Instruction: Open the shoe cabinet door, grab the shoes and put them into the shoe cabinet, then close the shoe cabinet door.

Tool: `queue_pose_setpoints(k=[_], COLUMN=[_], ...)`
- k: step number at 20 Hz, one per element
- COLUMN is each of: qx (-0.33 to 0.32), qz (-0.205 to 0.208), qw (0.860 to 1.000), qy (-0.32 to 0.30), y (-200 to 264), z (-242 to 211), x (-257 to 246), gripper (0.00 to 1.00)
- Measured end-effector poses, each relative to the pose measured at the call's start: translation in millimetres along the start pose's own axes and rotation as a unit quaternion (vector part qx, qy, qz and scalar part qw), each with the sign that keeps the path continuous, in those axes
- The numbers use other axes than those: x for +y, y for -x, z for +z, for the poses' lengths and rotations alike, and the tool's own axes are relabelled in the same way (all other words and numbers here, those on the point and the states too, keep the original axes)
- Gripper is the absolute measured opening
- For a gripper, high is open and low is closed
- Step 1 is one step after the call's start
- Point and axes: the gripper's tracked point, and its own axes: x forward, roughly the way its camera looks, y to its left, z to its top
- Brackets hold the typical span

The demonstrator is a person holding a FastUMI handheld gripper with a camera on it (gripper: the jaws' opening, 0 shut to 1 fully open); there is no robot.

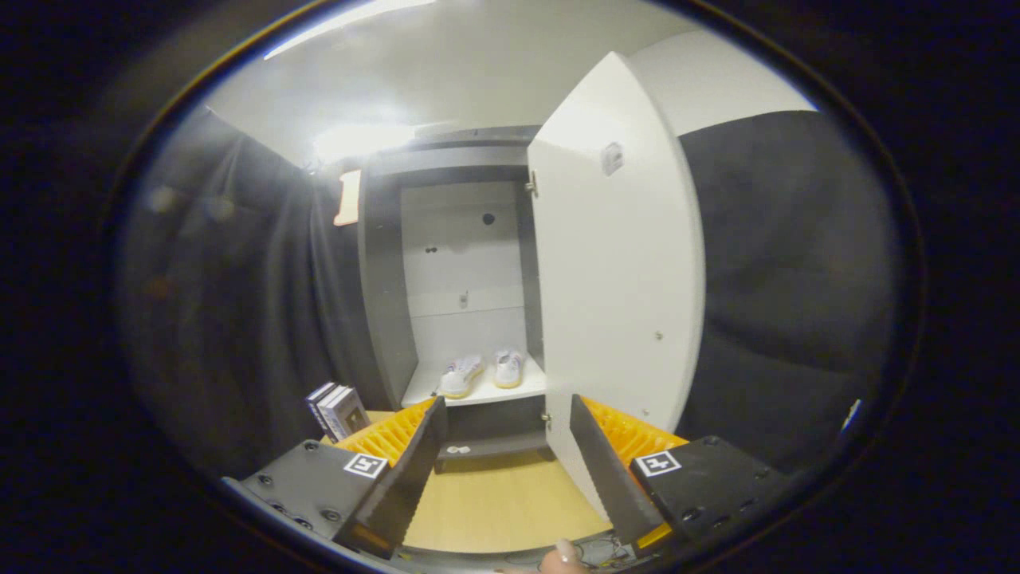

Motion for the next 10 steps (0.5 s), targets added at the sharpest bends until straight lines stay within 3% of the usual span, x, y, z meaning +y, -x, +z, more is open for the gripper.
queue_pose_setpoints(k=[5,10], qx=[-0.024,-0.025], qz=[-0.056,-0.069], qw=[0.998,0.997], qy=[-0.004,-0.004], y=[19,-4], z=[20,34], x=[-102,-202], gripper=[0.96,0.96])
